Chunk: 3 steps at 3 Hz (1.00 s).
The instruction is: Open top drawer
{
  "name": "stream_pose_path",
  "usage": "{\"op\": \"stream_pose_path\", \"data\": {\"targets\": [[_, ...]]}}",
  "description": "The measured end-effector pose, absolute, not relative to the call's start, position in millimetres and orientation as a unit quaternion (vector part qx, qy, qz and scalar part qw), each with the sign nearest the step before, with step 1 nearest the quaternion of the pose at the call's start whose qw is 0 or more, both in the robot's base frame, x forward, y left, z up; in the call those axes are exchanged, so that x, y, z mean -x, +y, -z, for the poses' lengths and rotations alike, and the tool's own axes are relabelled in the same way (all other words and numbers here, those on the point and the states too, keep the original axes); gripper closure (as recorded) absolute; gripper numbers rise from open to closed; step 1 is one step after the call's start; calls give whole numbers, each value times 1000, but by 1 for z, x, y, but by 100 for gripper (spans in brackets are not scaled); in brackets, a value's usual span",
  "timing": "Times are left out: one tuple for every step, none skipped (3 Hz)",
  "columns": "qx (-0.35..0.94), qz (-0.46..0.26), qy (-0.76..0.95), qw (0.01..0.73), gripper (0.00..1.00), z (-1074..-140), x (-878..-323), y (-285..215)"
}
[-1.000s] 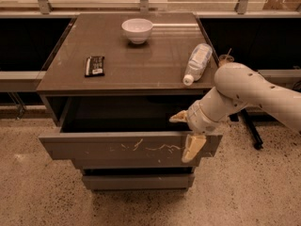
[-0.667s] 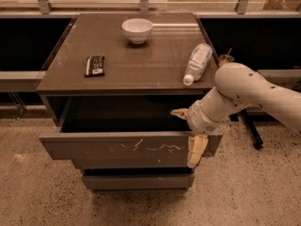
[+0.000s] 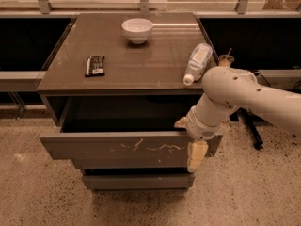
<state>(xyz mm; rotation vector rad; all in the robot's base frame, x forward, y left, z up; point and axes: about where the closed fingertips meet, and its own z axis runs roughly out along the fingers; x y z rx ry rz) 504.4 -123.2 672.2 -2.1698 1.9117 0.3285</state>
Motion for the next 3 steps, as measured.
{"op": "stream_pose_path", "data": {"targets": [[740,-97,661,82,37,-673,-492,-129],[740,-91,663,65,61,-674,-484,-131],[740,-91,663,62,75,-679,-484,-131]]}}
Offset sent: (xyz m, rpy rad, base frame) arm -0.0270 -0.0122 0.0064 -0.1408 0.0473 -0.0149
